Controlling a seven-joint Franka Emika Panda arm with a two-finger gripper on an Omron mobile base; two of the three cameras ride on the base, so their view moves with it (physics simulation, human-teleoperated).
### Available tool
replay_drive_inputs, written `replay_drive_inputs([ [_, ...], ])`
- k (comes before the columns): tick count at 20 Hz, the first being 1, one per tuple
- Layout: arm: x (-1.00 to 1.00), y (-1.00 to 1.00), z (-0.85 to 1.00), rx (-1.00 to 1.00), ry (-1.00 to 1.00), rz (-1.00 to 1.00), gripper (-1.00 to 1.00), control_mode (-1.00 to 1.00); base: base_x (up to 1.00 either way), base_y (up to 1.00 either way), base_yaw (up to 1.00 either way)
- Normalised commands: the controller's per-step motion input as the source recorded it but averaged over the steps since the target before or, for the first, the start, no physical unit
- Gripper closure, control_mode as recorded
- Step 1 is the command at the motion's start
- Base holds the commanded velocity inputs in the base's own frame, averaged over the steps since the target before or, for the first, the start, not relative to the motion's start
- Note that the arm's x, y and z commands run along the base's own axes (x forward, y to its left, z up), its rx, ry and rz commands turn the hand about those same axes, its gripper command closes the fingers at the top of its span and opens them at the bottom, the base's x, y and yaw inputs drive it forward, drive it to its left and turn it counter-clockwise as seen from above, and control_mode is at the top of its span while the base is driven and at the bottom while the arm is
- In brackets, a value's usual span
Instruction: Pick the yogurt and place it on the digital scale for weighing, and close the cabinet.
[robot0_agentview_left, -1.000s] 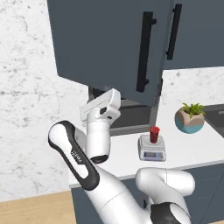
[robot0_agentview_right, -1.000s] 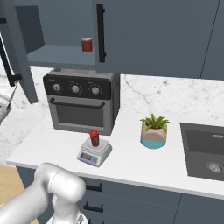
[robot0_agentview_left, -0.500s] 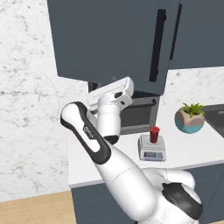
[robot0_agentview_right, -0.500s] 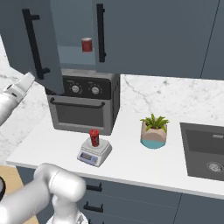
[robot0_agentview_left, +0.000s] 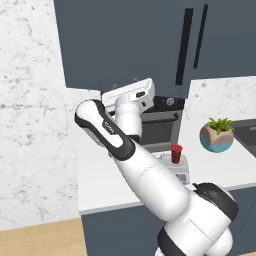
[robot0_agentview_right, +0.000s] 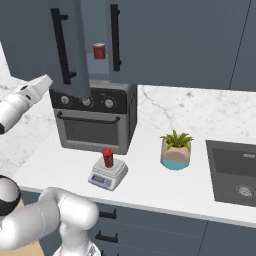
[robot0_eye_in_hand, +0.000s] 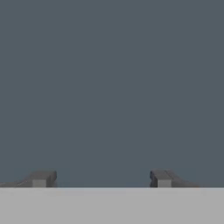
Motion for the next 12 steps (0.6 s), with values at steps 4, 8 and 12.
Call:
replay_drive_inputs([
  [4,0.97,0.0,0.0,0.07,0.01,-0.07,-1.0,-1.0,0.0,0.0,0.0],
  [8,0.94,0.0,0.0,0.01,-0.04,-0.06,-1.0,-1.0,0.0,0.0,0.0],
  [12,0.66,0.0,0.01,0.0,-0.16,-0.08,-1.0,-1.0,0.0,0.0,0.0],
])
